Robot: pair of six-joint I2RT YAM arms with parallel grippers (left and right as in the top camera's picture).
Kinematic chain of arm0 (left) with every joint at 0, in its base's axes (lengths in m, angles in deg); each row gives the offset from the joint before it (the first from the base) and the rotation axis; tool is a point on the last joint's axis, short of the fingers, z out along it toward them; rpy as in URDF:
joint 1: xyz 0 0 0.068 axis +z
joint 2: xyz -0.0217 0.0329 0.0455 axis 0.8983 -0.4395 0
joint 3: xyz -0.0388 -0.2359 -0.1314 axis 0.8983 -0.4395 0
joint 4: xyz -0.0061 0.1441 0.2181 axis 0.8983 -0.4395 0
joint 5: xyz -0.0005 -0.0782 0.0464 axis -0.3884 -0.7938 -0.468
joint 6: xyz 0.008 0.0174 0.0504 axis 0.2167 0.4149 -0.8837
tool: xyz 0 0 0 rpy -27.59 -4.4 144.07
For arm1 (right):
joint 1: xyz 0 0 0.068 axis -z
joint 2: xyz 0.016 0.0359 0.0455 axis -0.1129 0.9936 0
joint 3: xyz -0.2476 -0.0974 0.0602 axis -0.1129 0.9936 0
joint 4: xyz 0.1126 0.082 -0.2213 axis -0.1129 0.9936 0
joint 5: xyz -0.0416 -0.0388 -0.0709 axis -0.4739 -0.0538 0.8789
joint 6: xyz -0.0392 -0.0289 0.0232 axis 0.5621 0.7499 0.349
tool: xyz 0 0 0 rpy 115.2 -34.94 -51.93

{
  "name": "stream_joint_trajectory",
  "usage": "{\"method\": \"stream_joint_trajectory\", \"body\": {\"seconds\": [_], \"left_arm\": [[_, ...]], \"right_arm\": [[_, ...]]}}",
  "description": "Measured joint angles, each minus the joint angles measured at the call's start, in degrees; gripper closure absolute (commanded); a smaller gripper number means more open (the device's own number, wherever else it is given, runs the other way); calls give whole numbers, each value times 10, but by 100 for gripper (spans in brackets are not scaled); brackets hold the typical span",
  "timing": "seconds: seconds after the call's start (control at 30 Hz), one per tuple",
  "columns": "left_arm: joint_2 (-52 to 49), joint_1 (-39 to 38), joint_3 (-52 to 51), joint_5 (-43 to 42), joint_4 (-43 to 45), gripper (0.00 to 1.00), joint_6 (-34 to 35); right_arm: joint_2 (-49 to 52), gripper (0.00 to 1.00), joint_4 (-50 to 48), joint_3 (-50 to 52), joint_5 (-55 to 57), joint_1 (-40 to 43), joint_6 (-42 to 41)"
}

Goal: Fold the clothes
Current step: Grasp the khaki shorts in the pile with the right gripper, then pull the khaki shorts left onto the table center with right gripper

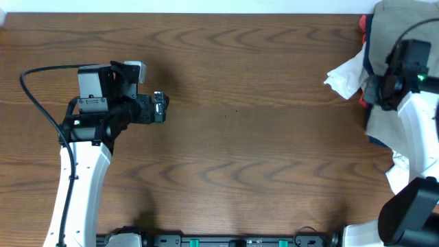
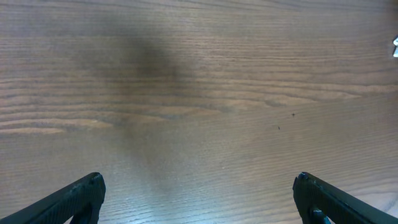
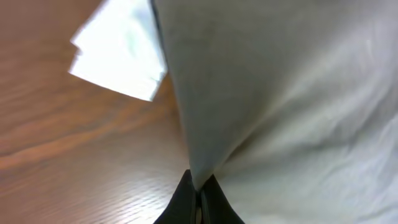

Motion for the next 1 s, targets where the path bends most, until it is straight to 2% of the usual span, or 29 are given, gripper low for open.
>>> {"method": "stream_joint_trajectory", "body": {"seconds": [0.4,0.67,0.8,1.0], "left_arm": [[0,0,0,0,0,2,0],[0,0,0,0,10,2,7],[0,0,0,0,26,2,17],[0,7,0,0,31,2,28]], "right_arm": [[0,99,21,-32,-29,-31,7],[0,99,53,-63,-110,-44,17],[0,99,75,-88,-133,-112,24],[0,99,100,-90,-160,-293,29]]}}
